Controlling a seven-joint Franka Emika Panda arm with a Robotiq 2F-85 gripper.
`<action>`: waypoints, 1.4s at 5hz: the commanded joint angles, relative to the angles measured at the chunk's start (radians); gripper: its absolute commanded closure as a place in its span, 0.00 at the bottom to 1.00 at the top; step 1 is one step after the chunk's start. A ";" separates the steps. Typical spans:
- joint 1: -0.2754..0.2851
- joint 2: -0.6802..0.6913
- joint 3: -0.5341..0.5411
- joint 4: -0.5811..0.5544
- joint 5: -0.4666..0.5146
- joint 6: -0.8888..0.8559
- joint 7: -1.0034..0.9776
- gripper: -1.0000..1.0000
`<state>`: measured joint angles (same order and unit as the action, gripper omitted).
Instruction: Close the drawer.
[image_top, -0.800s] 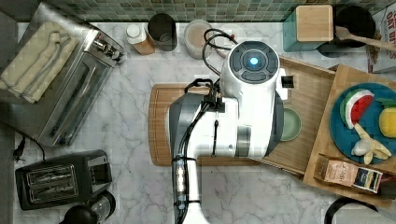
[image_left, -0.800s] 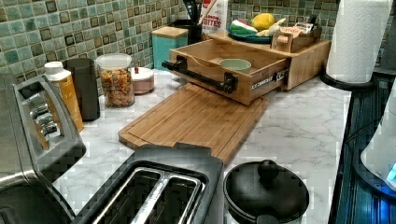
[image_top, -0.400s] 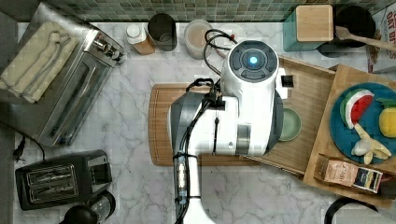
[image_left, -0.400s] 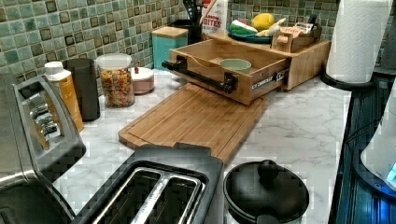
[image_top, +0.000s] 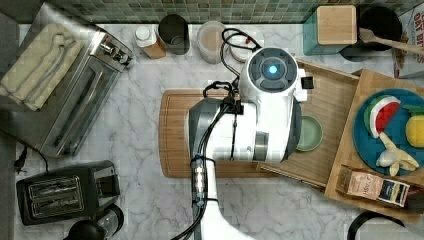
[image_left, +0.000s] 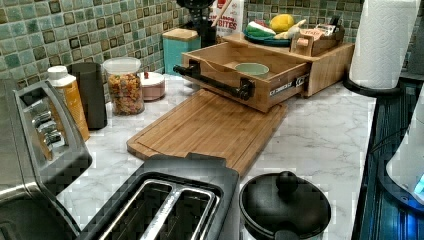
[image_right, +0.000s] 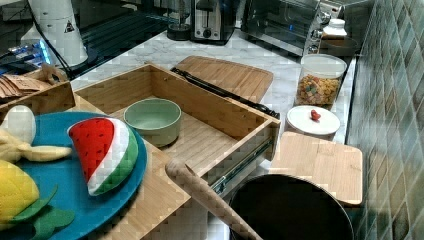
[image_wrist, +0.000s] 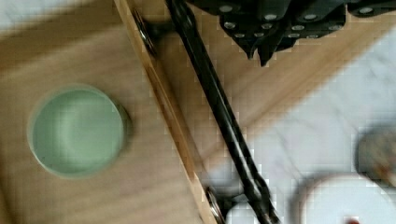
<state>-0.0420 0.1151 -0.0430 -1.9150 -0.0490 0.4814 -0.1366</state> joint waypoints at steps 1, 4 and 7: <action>0.066 0.004 0.046 -0.078 -0.020 0.071 0.022 1.00; 0.065 0.144 0.025 -0.034 -0.083 0.210 -0.140 1.00; 0.082 0.250 0.006 0.034 -0.173 0.200 -0.090 1.00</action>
<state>0.0114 0.4258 -0.0296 -1.9492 -0.1521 0.6646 -0.2261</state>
